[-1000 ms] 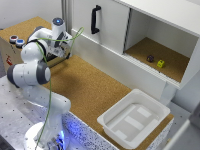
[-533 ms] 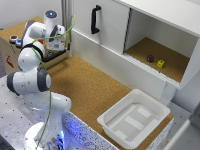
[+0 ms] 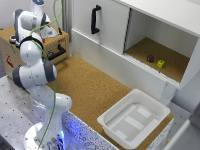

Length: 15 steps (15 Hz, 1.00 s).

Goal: Push the red button to turn on the red light

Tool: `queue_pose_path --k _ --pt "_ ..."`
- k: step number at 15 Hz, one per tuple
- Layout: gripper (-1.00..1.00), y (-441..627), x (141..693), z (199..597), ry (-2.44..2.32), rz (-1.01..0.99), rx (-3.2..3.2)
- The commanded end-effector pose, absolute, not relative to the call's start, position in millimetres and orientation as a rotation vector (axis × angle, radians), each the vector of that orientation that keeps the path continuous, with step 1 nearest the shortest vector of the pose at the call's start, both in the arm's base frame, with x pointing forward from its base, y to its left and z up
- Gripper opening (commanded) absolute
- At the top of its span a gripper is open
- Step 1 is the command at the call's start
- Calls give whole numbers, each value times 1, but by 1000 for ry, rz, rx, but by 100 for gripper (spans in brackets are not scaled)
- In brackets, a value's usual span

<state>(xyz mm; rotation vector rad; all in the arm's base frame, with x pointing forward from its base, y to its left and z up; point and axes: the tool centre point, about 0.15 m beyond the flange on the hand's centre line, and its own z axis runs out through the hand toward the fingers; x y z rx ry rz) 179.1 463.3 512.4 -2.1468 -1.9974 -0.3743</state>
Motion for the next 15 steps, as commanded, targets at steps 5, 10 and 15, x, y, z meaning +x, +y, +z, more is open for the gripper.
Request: queue_pose_path --k 5,10,15 --pt "100 564 165 517 -2237 -100 -2123" --pt "-100 582 160 510 -2257 -16 -1997" --pt "-100 592 155 506 -2316 -15 -1895"
